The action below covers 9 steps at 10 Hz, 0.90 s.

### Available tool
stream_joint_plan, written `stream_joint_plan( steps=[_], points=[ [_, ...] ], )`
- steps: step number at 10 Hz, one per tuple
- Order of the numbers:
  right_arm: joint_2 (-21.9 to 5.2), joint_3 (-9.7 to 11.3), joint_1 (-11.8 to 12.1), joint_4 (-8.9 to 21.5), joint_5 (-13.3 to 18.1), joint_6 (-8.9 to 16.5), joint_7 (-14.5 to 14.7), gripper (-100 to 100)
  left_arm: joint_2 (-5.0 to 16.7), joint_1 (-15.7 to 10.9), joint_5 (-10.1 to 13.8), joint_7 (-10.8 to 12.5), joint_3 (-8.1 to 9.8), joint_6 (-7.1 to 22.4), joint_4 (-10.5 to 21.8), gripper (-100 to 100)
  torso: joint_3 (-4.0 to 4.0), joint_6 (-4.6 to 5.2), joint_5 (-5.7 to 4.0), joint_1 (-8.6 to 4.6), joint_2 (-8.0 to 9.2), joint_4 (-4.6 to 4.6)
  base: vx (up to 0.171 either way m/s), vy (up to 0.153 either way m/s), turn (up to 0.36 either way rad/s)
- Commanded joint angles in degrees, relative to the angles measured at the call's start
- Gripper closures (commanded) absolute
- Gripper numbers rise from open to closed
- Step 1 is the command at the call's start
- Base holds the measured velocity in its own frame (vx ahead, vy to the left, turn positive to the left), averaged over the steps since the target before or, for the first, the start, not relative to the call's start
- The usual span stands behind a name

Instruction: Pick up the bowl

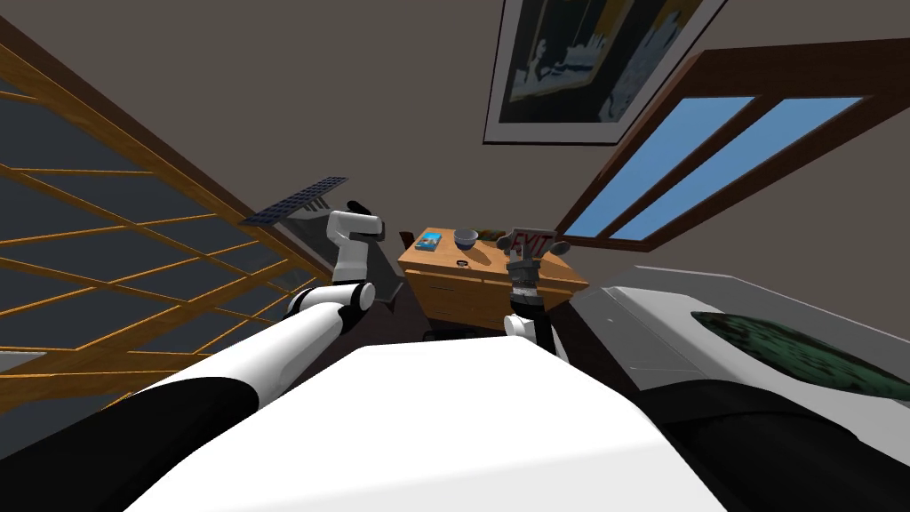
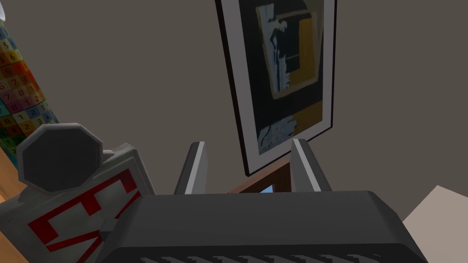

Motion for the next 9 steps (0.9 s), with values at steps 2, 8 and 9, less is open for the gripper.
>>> stream_joint_plan(
  steps=[2, 8, 9],
  points=[
    [0.0, 0.0, 0.0, 0.0, 0.0, 0.0, 0.0, 0, 0.1, -2.2, 0.0, -0.5, 0.29, 3.4, 1.5, -100, 0.01, -0.01, 0.0, 0.01, 0.01, 0.01, 0.003, -0.052, -0.004],
    [0.0, 0.0, 0.0, 0.0, 0.0, 0.0, 0.0, 0, 0.1, -10.9, 0.3, -3.3, 1.82, 13.2, 8.9, -100, -0.02, 0.01, -0.03, -0.11, -0.04, -0.01, 0.01, -0.082, -0.041],
    [0.0, 0.0, 0.0, 0.0, 0.0, 0.0, 0.0, 0, 0.0, -13.2, 0.5, -4.2, 2.25, 14.8, 11.2, -100, -0.02, -0.01, -0.02, -0.05, -0.02, -0.01, -0.004, -0.087, -0.075]
  ],
)
